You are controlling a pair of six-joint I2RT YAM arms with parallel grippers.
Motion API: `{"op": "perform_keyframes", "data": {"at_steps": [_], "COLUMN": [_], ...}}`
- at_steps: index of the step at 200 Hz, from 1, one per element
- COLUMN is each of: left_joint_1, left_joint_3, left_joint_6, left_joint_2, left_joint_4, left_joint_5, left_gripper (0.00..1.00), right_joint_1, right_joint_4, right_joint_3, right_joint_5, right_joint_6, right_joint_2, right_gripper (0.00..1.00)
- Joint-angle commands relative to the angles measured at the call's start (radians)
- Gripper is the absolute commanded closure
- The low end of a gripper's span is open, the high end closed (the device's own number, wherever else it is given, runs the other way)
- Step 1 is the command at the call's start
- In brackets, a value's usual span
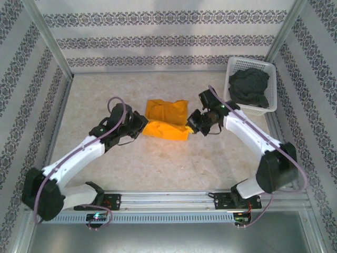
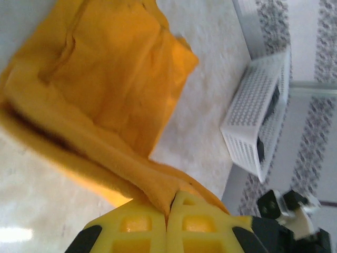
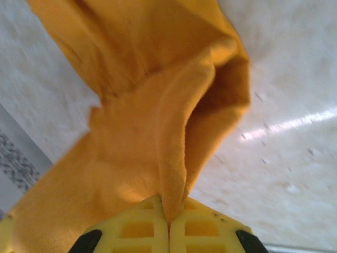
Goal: Fold and stack the t-shirts
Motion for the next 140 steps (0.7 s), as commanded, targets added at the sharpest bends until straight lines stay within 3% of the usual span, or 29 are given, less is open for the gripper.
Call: {"op": "perform_keyframes", "data": {"at_steps": [1,46,50,77,90,111,140], "left_joint_1": [0.063,0.166,0.172,0.201,0.208,0.207,0.168], "left_joint_3": [0.113,0.385,0.404,0.478,0.488,0.463,0.334], "left_joint_6": [0.046,0.142,0.152,0.174,0.18,0.18,0.143], "left_joint_2": [0.139,0.513,0.537,0.655,0.659,0.617,0.463], "left_joint_4": [0.131,0.174,0.174,0.196,0.184,0.159,0.095], "left_joint_5": [0.01,0.064,0.068,0.062,0.044,0.028,0.012], "left_gripper": [1.0,1.0,0.97,0.66,0.54,0.41,0.41], "right_joint_1": [-0.044,-0.124,-0.128,-0.151,-0.158,-0.166,-0.17], "right_joint_4": [0.019,0.124,0.142,0.121,0.113,0.064,0.093], "right_joint_3": [0.148,0.408,0.433,0.678,0.768,0.813,0.62], "right_joint_5": [0.025,0.023,0.023,-0.003,-0.05,-0.06,-0.015], "right_joint_6": [0.025,0.05,0.042,-0.08,-0.131,-0.205,-0.286], "right_joint_2": [0.118,0.436,0.468,0.659,0.712,0.695,0.49], "right_gripper": [1.0,1.0,0.99,0.65,0.6,0.53,0.52]}}
